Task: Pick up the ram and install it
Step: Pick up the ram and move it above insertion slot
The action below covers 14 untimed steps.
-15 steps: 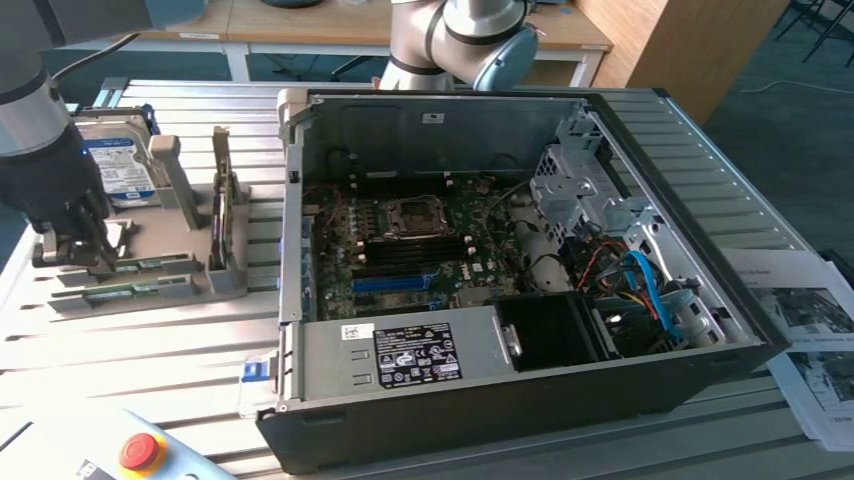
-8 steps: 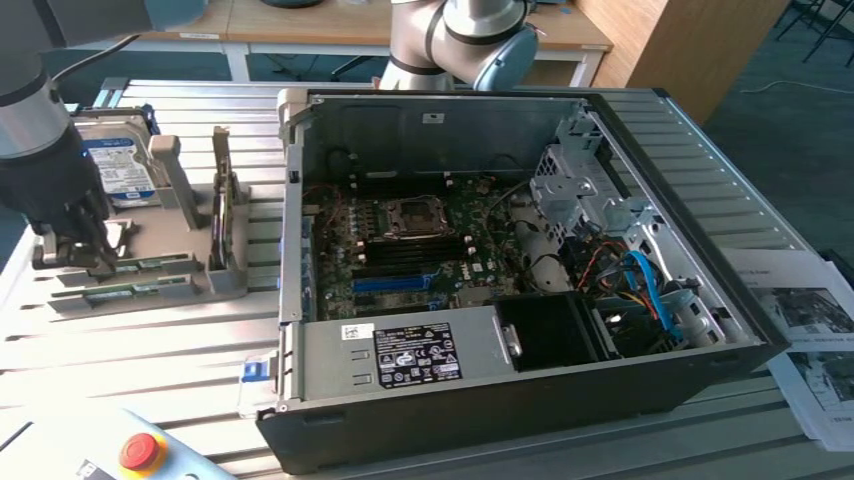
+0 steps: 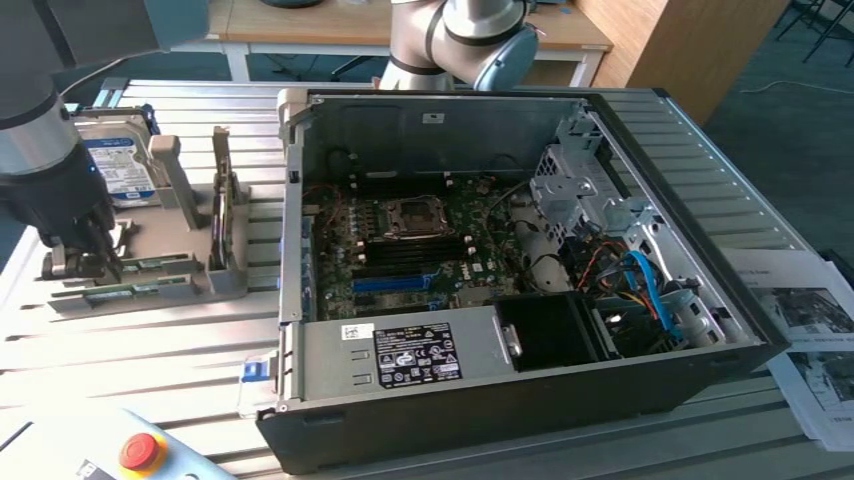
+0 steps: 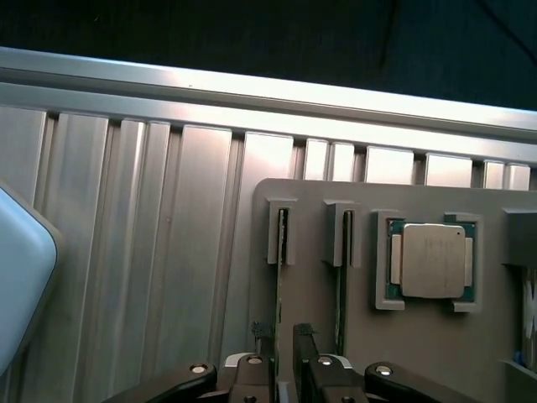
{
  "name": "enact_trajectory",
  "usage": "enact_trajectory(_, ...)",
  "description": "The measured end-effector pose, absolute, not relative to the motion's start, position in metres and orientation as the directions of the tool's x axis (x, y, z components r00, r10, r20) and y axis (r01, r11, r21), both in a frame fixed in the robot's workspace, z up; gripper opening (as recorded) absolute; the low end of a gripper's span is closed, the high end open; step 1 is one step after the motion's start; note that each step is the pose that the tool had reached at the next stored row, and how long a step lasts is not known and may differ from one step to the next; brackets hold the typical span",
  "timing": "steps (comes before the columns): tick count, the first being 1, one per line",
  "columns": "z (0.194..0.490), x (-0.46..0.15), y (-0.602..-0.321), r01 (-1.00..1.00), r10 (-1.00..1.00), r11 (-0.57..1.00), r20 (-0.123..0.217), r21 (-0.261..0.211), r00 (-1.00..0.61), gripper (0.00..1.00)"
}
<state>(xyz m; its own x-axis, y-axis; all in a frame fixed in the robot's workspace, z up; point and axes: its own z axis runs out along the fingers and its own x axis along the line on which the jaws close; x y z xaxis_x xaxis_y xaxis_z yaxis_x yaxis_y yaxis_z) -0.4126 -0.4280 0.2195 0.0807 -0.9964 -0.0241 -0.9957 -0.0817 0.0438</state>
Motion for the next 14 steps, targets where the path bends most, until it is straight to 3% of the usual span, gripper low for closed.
enact_trajectory(14,0.2146,-0.4126,-0.4309,-0.996,-0.996,-0.082,-0.024,0.044,0.081,0.24)
